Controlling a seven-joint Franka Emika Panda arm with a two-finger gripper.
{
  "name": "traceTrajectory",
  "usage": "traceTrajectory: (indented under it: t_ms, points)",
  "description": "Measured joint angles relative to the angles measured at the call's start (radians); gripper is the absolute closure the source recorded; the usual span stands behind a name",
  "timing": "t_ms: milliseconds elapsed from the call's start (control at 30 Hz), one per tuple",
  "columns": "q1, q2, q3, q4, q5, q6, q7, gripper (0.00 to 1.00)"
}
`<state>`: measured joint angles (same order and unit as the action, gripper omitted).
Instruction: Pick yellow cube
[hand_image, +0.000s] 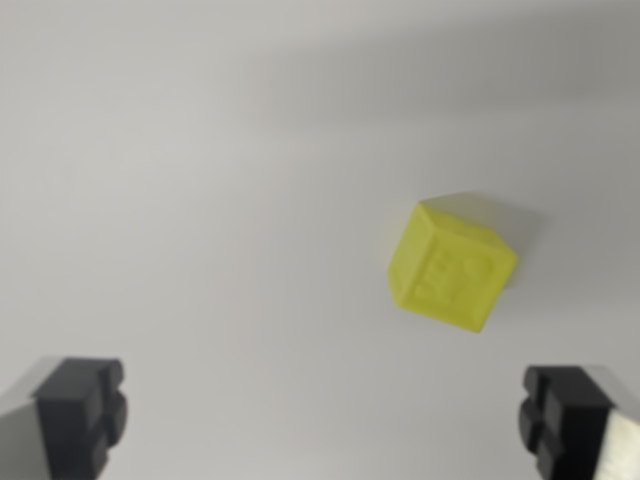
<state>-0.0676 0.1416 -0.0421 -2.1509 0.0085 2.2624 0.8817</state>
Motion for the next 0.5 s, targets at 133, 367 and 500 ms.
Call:
traceTrajectory:
  t_ms: [133,367,500]
  points:
    - [-0.007,0.006,0.000,-0.021,0.000,0.029,0.009,0.00]
    - [-0.020,0.020,0.000,-0.056,0.001,0.080,0.023,0.00]
    - [-0.027,0.029,0.000,-0.075,0.002,0.109,0.031,0.00]
